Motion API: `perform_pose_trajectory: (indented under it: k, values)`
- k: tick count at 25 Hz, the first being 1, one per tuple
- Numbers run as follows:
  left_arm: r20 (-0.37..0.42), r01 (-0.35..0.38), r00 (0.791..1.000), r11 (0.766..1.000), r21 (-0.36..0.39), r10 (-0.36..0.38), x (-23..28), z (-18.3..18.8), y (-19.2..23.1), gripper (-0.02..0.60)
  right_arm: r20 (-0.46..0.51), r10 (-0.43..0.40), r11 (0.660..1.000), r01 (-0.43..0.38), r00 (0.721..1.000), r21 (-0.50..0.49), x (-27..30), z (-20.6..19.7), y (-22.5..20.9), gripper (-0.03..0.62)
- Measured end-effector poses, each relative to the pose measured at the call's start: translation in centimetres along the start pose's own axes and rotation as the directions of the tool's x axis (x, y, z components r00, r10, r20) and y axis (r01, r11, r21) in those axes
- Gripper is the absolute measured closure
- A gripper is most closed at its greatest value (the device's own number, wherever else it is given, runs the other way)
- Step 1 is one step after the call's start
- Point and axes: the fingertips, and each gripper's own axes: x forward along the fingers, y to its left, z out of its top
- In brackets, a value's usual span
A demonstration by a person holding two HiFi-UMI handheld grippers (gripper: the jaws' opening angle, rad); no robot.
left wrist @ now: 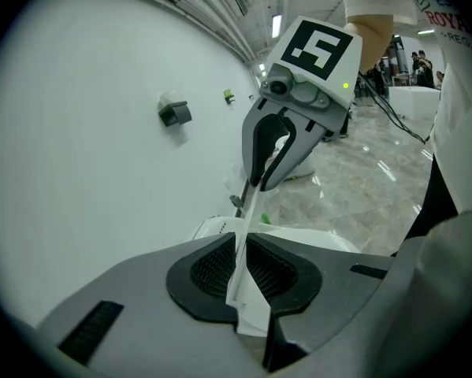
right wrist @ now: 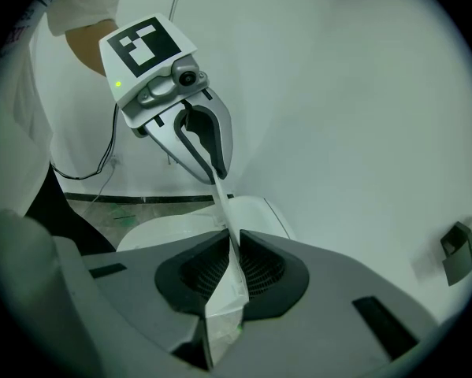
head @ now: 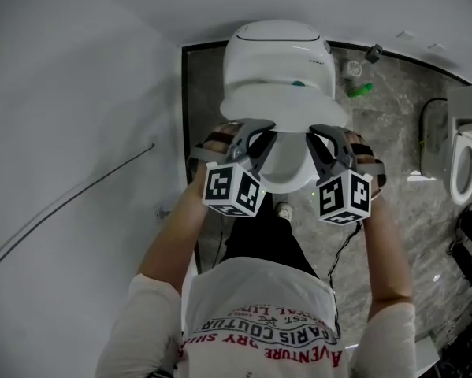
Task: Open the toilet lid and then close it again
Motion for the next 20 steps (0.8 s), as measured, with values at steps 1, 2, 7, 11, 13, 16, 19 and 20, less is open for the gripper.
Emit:
perform_pose_trajectory:
  k: [1, 2, 7, 11, 13, 16, 19, 20]
  values:
    - [-0.005, -0.007, 1.000, 1.000, -0.001, 0.007, -0.1, -0.2, -0.6, 0.537, 0.003, 0.002, 1.000, -0.002, 1.000, -0.007, -0.1, -0.2, 0.6, 0.576]
    - [-0.011, -0.014, 1.000, 1.000, -0.004, 0.014, -0.2, -0.4, -1.3, 0.535, 0.005, 0.005, 1.000, -0.005, 1.000, -0.015, -0.1, -0.3, 1.3, 0.576]
    - [-0.040, -0.030, 0.999, 0.999, -0.028, 0.029, -1.0, -1.4, -5.1, 0.529, 0.002, 0.031, 0.997, -0.031, 1.000, -0.064, -0.6, -1.3, 5.3, 0.576]
    - [-0.042, -0.046, 0.998, 0.999, -0.029, 0.045, -1.3, -2.6, -8.7, 0.525, -0.009, 0.045, 0.994, -0.045, 0.999, -0.101, -0.6, -2.4, 9.0, 0.576]
    - [-0.033, -0.057, 0.998, 0.997, -0.045, 0.056, -1.3, -3.4, -10.1, 0.521, -0.016, 0.043, 0.993, -0.044, 0.999, -0.111, -0.5, -2.8, 10.5, 0.576]
    - [-0.030, -0.066, 0.998, 0.995, -0.076, 0.063, -1.3, -4.1, -11.9, 0.514, -0.024, 0.042, 0.991, -0.044, 0.999, -0.125, -0.3, -3.6, 12.4, 0.576]
    - [-0.033, -0.066, 0.997, 0.993, -0.101, 0.063, -1.2, -4.8, -13.8, 0.508, -0.028, 0.055, 0.990, -0.058, 0.998, -0.130, -0.1, -4.4, 14.3, 0.576]
    - [-0.034, -0.066, 0.997, 0.992, -0.107, 0.063, -1.2, -5.0, -14.4, 0.507, -0.028, 0.062, 0.990, -0.065, 0.998, -0.127, -0.1, -4.7, 15.0, 0.576]
